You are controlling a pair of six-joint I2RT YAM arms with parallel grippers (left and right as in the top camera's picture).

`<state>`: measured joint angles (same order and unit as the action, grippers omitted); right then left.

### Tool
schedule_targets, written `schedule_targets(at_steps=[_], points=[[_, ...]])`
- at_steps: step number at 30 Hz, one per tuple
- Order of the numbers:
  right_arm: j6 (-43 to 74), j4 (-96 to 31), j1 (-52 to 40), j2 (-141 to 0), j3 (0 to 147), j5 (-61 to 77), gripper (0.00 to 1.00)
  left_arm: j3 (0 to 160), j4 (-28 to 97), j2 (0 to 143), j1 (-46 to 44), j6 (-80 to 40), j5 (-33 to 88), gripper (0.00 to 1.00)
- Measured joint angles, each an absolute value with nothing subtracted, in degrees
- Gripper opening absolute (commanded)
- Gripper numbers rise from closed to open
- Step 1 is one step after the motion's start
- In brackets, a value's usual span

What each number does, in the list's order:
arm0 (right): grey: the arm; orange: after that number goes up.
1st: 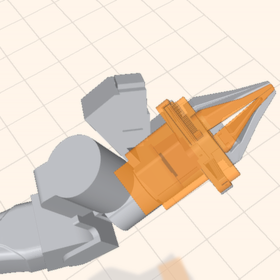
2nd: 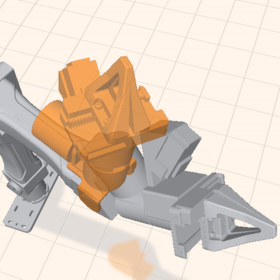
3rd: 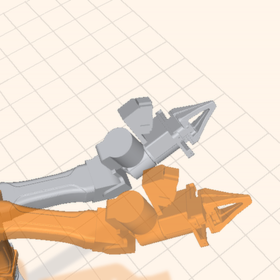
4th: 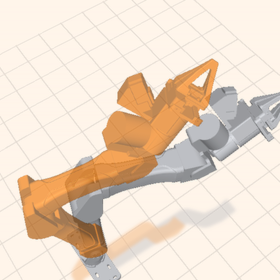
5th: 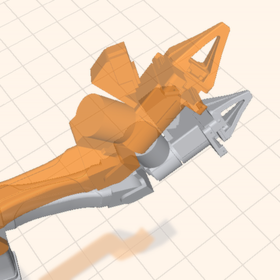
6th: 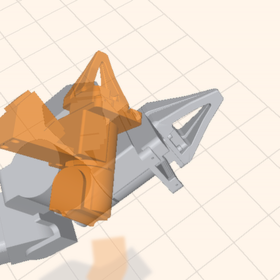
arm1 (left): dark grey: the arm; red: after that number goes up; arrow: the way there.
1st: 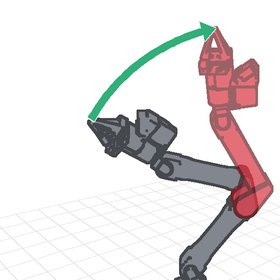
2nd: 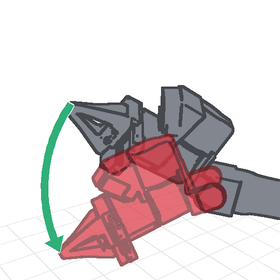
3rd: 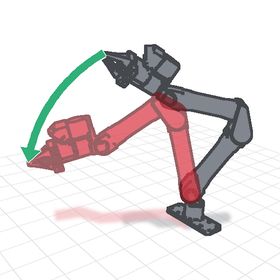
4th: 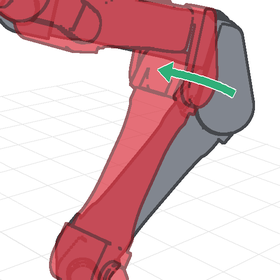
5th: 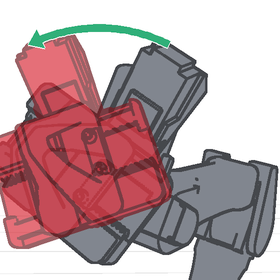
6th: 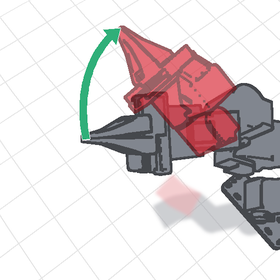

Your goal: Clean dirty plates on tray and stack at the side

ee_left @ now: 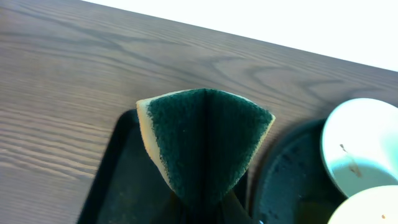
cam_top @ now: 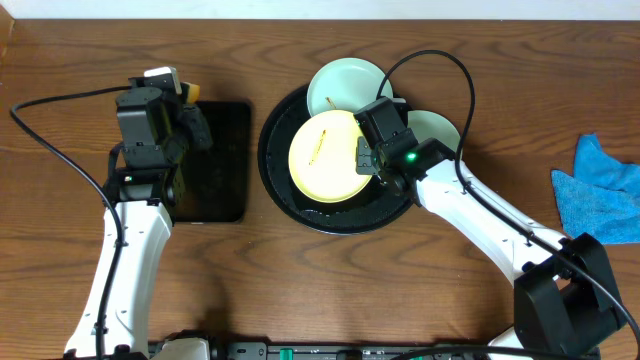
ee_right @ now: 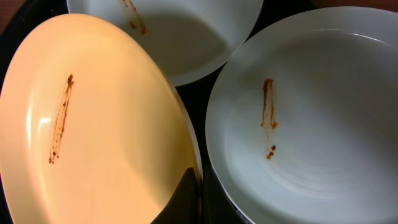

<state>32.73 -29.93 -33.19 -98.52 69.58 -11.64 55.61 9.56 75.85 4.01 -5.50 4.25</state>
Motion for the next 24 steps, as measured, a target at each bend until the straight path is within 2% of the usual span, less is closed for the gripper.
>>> schedule_targets(at_steps=[6, 14, 24], points=[[32.8, -30.0, -33.2, -98.5, 69.6, -11.6, 0.01, 55.6, 10.1, 76.1, 4.0, -5.0, 1.0, 0.07], [32.8, -30.1, -33.2, -98.5, 69.6, -11.6, 0.01, 55.6, 12.3, 76.8, 4.0, -5.1, 2.4, 0.08], [32.4, -35.7, -33.1, -98.5, 69.6, -6.3, 0.01, 55.6, 13.1, 76.8, 3.9, -5.1, 14.3, 0.08]])
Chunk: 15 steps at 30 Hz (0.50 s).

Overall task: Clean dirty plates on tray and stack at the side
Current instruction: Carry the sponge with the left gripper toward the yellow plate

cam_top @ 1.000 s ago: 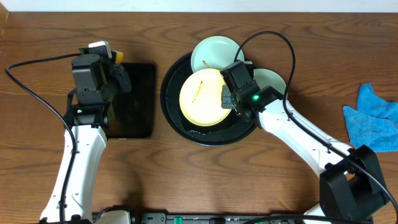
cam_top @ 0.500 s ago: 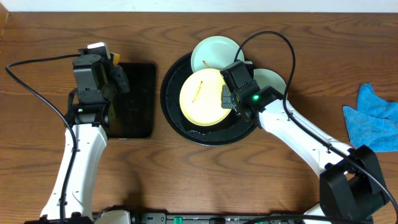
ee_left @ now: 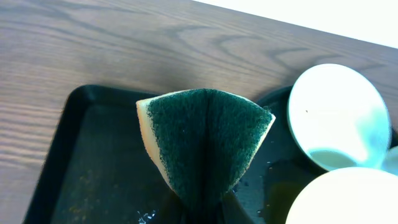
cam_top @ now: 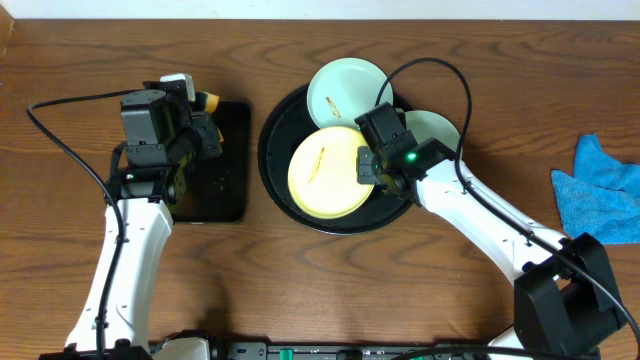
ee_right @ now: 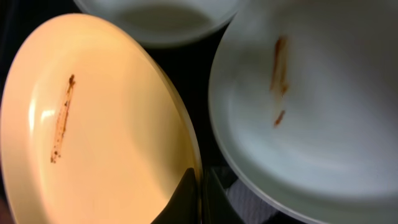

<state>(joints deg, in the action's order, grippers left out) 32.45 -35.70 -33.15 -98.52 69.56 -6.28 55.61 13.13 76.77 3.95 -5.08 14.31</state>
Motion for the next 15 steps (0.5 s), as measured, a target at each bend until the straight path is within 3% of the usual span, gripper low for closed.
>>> schedule_targets(at_steps=[8, 15], points=[[32.4, -37.1, -33.0, -98.5, 69.5, -2.9, 0.01, 55.6, 12.9, 76.8, 3.9, -5.1, 16.2, 0.08], [32.4, -37.4, -32.9, -98.5, 69.5, -2.3, 0.01, 55.6, 13.1, 77.0, 4.0, -5.1, 9.9, 0.08]])
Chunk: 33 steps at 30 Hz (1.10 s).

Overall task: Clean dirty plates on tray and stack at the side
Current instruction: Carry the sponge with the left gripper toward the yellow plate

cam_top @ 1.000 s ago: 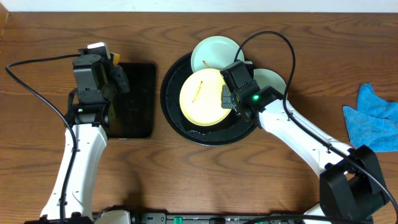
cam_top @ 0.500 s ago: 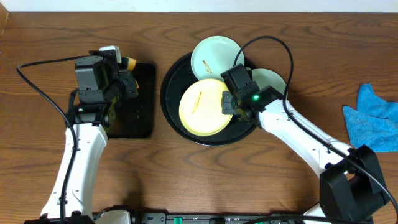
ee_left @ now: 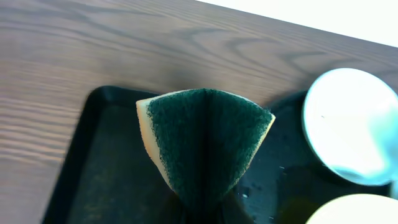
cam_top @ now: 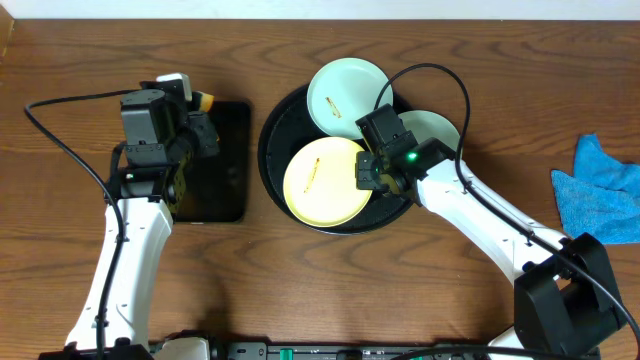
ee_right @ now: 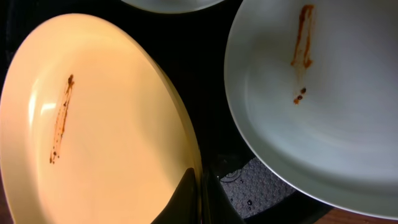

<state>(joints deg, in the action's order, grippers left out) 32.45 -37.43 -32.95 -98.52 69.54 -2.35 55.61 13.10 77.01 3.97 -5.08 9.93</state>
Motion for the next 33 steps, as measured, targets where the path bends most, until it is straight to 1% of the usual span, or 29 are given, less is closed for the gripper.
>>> schedule_targets(at_steps=[5, 11, 20, 25, 28, 33], points=[[32.4, -36.8, -32.9, -98.5, 69.5, -2.6, 0.01, 55.6, 13.1, 77.2, 3.9, -5.1, 8.0, 0.08], [32.4, -33.1, -32.9, -98.5, 68.1, -3.9, 0.01, 55.6, 13.1, 77.1, 3.9, -5.1, 7.4, 0.08], [31.6, -29.4, -32.9, -98.8, 67.4, -4.5, 0.01, 55.6, 13.3, 77.2, 3.9, -5.1, 9.9, 0.08], [31.1, -29.0, -32.9, -101.7, 67.4, -4.4, 0.01, 55.6, 14.3, 77.2, 3.8, -5.1, 12.6, 0.08], [31.0, -29.1, -32.9, -103.5, 67.2, -4.3, 0.01, 55.6, 14.2, 77.1, 2.7, -5.1, 15.0, 0.08], [31.0, -29.3, -32.9, -103.8, 67.0, -3.6, 0.01, 55.6, 13.6, 77.2, -2.3, -5.1, 17.0, 0.08]])
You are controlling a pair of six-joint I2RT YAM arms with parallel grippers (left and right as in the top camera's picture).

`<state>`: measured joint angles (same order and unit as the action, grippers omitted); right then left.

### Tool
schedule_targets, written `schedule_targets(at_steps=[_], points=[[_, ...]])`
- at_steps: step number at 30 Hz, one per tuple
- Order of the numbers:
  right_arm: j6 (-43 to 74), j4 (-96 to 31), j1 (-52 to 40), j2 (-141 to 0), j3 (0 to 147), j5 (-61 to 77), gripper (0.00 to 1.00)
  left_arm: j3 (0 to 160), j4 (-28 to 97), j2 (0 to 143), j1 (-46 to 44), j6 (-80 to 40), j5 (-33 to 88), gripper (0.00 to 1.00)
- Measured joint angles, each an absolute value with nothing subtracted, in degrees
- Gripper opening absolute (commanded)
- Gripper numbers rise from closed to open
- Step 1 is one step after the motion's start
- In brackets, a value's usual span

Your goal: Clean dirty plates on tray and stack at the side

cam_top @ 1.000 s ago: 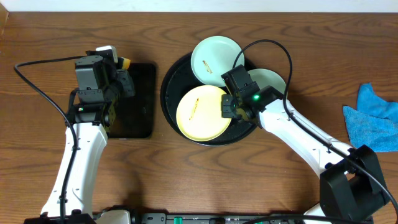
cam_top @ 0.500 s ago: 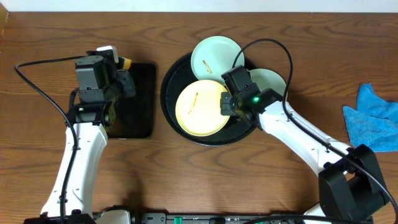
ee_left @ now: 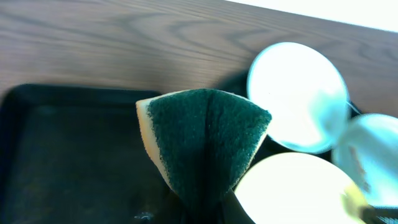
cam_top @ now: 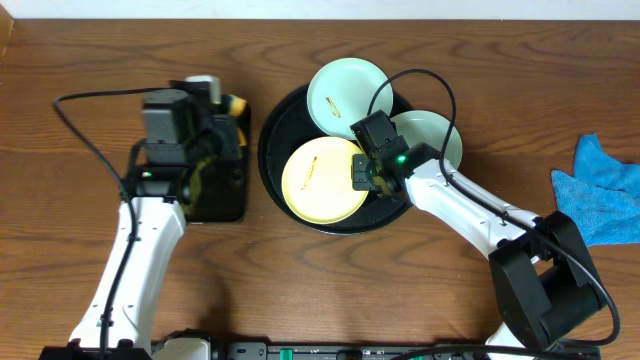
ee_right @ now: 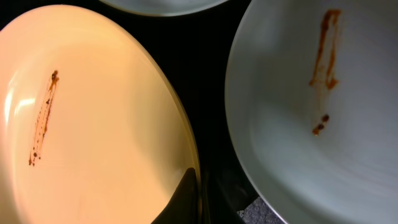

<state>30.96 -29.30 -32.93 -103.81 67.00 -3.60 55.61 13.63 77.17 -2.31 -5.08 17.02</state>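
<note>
A yellow plate point(cam_top: 320, 181) with a brown streak lies tilted in the round black tray point(cam_top: 274, 140). My right gripper point(cam_top: 362, 172) is shut on its right rim; the right wrist view shows the gripper point(ee_right: 196, 193) pinching the plate point(ee_right: 93, 124). Two pale green streaked plates sit in the tray, one at the back point(cam_top: 346, 92) and one at the right point(cam_top: 432, 140). My left gripper point(cam_top: 225, 130) is shut on a folded green and yellow sponge point(ee_left: 202, 146), which is over the rectangular tray's right part, close to the yellow plate.
A rectangular black tray point(cam_top: 228, 195) lies left of the round one, wet inside. A blue cloth point(cam_top: 605, 190) is crumpled at the table's right edge. Cables loop from both arms over the wooden table.
My left gripper with the sponge has moved right, from above the rectangular tray's middle to its right edge beside the round tray. The yellow plate stays held, shifted slightly.
At first the sponge hung over the rectangular tray's back left corner while my right gripper held the yellow plate mid-tray. The sponge then stood over that tray and the plate sat further front-left. Now the sponge is near the plate.
</note>
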Motion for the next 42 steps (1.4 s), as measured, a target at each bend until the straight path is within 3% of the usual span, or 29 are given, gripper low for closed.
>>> schedule_targets(at_steps=[16, 42], points=[[30.9, -31.1, -26.8, -103.8, 67.0, -0.5, 0.01, 55.6, 13.3, 85.6, -16.7, -5.1, 18.1, 0.08], [30.5, -31.9, -26.8, -103.8, 67.0, -0.4, 0.01, 55.6, 9.3, 99.7, -23.6, -5.1, 18.1, 0.08]])
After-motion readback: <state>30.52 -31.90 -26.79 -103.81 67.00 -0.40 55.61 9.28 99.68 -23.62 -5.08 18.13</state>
